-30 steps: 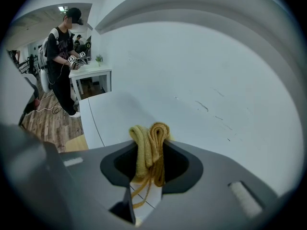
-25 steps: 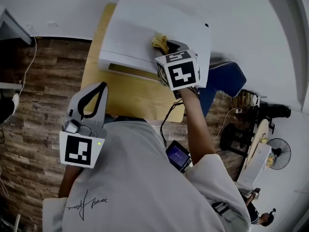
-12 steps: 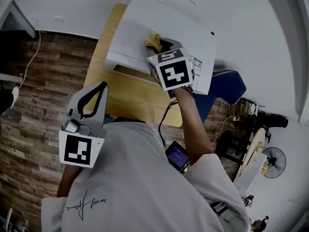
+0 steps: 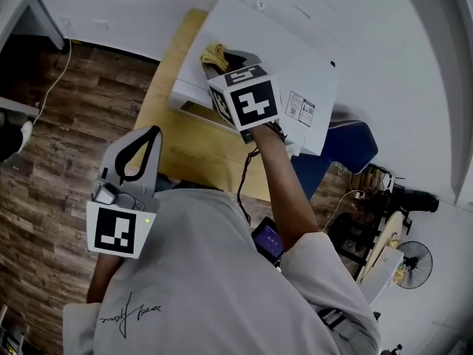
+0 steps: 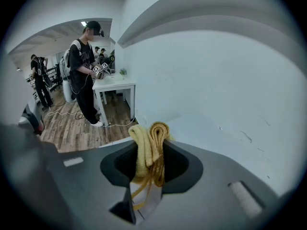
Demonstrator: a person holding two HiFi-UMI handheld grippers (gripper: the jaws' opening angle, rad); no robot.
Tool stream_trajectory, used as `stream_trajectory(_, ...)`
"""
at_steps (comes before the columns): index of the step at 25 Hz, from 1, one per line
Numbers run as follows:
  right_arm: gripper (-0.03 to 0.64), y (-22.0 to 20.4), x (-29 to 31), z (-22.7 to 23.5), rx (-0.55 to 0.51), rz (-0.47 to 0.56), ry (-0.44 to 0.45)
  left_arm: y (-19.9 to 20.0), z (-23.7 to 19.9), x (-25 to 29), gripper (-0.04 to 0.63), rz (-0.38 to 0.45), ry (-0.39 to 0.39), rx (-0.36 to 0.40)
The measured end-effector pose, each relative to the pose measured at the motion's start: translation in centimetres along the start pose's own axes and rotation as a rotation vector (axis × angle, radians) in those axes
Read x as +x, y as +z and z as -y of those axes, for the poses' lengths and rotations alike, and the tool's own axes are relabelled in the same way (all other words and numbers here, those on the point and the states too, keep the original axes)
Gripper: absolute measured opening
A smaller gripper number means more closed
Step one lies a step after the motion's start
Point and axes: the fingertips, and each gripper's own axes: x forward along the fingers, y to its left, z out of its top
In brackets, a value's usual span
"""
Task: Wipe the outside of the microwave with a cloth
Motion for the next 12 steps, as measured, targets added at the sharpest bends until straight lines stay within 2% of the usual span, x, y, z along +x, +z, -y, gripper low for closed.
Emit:
stream_trajectory(2,0.123,0.9,0.4,-1.5,-0.004,0.02,0.063,0.0,0.0,-0.4,-0.009,0.003,0.009,-0.006)
stream_trajectory(4,0.121,2.5,0.0,-4.0,0.042,0.081,0.223,0.1,0.1,-0.6,-0.009,0.007,0.012,-0.008)
stream_trajectory(6,0.121,4.6,-1.7,-6.3,0.113,0.185,0.373,0.2,0.1,-0.9,-0.009,0.007,0.017,0.003)
stream_trajectory(8,0.123,6.1,-3.7,-7.0,0.132,0.277,0.399,0.3,0.2,-1.2,-0.009,0.005,0.021,0.013)
stream_trajectory(12,0.123,6.3,-7.1,-5.9,0.125,0.364,0.342,0.6,0.4,-1.5,-0.009,0.009,0.014,0.025)
